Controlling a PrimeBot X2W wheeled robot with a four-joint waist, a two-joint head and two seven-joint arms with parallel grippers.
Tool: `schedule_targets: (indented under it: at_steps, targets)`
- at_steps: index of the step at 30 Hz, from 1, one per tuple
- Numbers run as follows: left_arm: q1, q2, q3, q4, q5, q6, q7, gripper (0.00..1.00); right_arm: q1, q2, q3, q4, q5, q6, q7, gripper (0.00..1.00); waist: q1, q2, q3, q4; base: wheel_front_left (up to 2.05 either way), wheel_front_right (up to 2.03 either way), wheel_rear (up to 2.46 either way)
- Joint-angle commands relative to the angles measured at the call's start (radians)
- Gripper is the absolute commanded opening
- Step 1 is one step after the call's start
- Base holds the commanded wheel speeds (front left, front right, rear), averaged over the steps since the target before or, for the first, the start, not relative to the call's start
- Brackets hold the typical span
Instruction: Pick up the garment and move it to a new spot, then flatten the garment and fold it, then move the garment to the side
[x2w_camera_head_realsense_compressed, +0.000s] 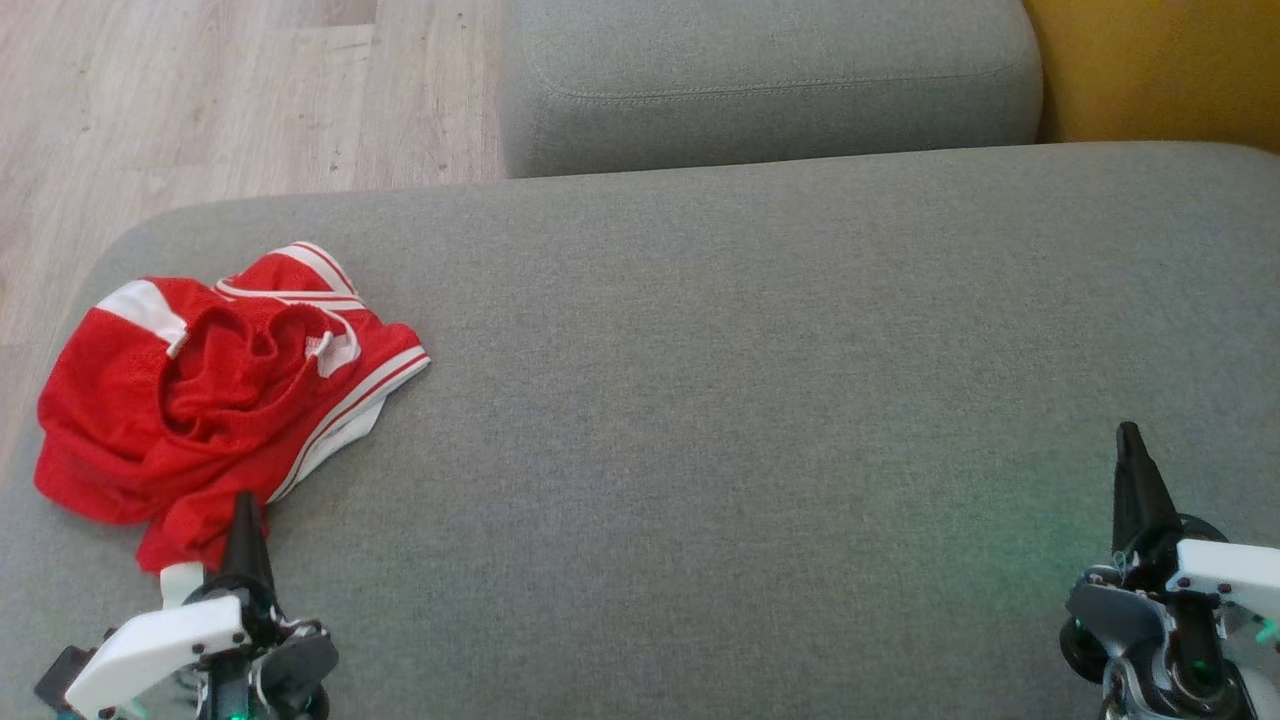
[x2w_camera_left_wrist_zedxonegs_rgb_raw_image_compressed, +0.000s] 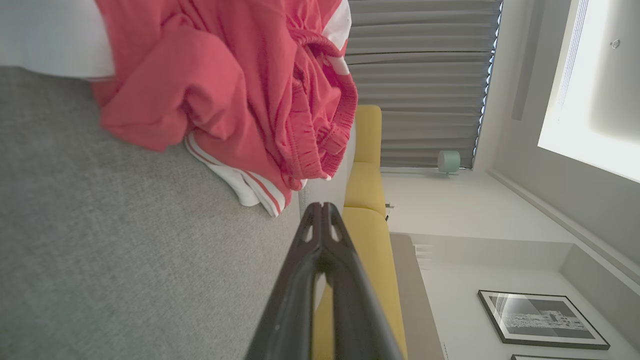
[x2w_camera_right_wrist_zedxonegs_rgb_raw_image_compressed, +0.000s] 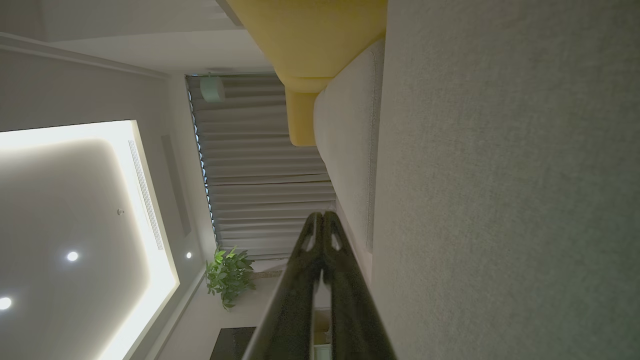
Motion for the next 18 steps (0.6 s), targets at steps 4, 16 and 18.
schedule_targets:
  at_steps: [4,16,18]
  targets:
    - [-0.052,0.005,0.037,-0.028,0.010,-0.007,0.008,0.00,-0.052,-0.005,0.020,-0.031,-0.004,0.015,0.006,0.00,0.0000,0.0000,0.000,0.000,0.00,0.00,0.00]
    - [0.044,-0.007,-0.023,0.080,0.005,0.001,-0.012,1.00,0.052,0.008,0.017,0.073,-0.004,-0.002,-0.010,1.00,0.0000,0.0000,0.000,0.000,0.00,0.00,0.00]
    - [0.041,-0.007,-0.026,0.079,0.014,0.000,-0.018,1.00,0.051,0.008,0.026,0.070,-0.010,-0.001,-0.016,1.00,0.0000,0.0000,0.000,0.000,0.00,0.00,0.00]
